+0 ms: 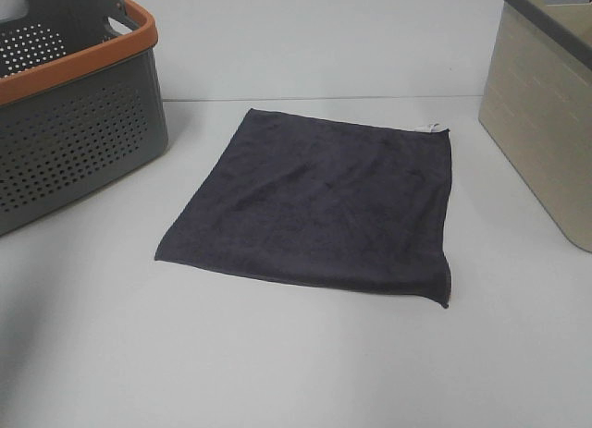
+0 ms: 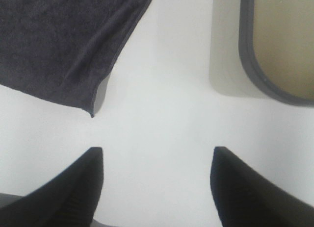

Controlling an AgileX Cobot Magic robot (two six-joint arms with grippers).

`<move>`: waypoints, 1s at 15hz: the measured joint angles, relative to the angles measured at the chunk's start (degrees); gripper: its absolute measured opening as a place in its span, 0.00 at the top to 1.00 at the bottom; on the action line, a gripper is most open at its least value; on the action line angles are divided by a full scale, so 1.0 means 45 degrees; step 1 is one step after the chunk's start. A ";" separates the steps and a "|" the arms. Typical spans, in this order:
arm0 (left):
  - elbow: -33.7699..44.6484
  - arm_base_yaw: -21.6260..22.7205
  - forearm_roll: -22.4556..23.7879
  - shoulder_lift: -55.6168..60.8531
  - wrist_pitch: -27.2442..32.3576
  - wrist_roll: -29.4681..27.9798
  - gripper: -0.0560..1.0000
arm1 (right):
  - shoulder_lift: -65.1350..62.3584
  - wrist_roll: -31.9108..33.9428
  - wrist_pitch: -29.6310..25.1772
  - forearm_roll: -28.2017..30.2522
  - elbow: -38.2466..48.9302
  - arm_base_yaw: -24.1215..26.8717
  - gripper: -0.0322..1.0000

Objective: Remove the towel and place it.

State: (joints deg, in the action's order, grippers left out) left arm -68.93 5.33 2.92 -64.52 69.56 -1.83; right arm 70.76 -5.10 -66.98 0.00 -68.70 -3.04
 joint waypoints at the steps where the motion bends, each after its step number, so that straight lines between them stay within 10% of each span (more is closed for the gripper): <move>1: 0.1171 0.0000 0.0000 0.0789 0.0013 0.0013 0.25 | -0.0560 0.0000 0.0216 0.0000 0.0815 0.0000 0.36; 15: 0.7232 0.0000 0.0000 1.2096 -0.0395 0.0840 0.26 | -1.0733 0.0000 0.0509 -0.0649 0.8098 0.0000 0.36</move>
State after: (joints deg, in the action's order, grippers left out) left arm -36.38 5.33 2.92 -10.08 67.78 1.95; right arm 22.46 -5.10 -64.69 -2.92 -32.26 -3.04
